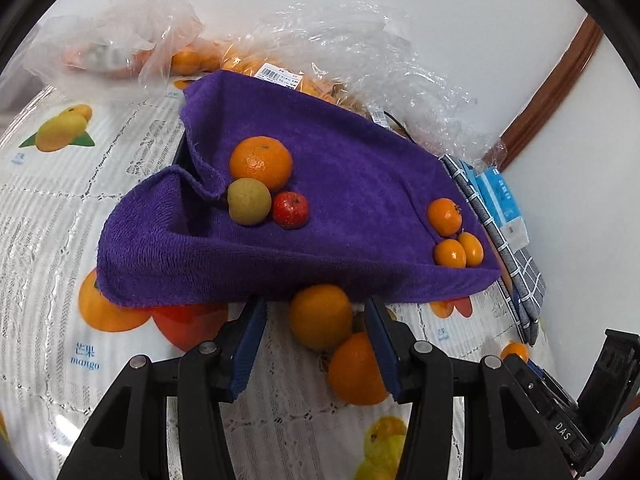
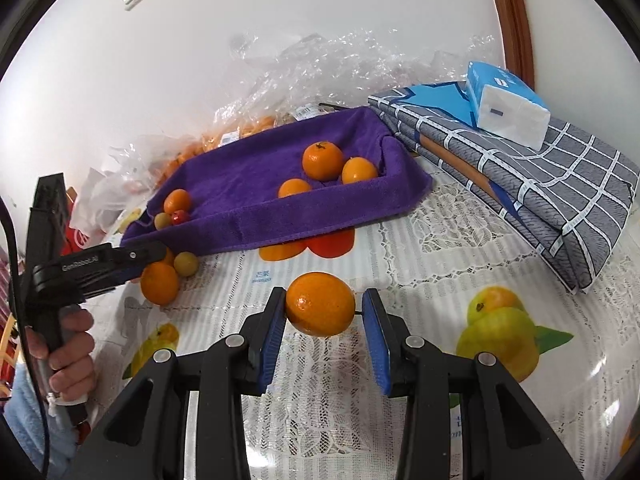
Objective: Organize fruits
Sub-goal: 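Grasp an orange with the right tool while the left tool grasps another orange, then carry both oranges over the towel and lower them onto it with both tools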
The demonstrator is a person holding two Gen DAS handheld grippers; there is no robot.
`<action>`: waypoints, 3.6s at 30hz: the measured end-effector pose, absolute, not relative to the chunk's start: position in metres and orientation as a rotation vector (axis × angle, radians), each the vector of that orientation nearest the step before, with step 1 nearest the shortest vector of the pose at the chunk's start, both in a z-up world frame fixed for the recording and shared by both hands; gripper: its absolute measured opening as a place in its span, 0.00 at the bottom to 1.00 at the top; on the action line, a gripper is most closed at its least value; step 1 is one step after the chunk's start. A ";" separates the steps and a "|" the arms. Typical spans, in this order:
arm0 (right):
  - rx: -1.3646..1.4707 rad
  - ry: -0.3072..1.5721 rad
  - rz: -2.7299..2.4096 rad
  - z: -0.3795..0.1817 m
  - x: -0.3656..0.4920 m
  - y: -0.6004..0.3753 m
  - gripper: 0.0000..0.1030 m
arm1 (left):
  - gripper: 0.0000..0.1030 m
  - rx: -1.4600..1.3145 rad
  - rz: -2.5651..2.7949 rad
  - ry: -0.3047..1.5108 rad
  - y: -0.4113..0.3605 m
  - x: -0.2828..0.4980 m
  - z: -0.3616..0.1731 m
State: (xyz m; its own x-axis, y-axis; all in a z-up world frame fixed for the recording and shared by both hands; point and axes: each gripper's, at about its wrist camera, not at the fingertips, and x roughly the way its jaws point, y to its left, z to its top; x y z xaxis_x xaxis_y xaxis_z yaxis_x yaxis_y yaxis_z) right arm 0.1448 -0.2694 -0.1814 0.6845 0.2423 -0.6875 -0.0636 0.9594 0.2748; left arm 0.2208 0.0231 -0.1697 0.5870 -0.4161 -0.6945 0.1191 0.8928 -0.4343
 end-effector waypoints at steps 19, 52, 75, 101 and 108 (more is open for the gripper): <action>0.210 0.841 0.083 -0.186 0.149 -0.270 0.37 | 0.32 -0.358 -0.217 0.900 0.053 0.215 -0.168; 0.142 0.859 0.058 -0.186 0.150 -0.262 0.37 | 0.30 -0.396 -0.367 0.760 0.051 0.195 -0.138; 0.183 0.734 0.131 -0.138 0.164 -0.248 0.37 | 0.30 -0.360 -0.387 0.713 0.046 0.191 -0.133; 0.224 0.751 0.158 -0.150 0.277 -0.272 0.37 | 0.30 -0.368 -0.316 0.698 0.017 0.250 -0.108; 0.218 0.787 0.196 -0.160 0.283 -0.265 0.37 | 0.30 -0.304 -0.316 0.712 0.006 0.258 -0.131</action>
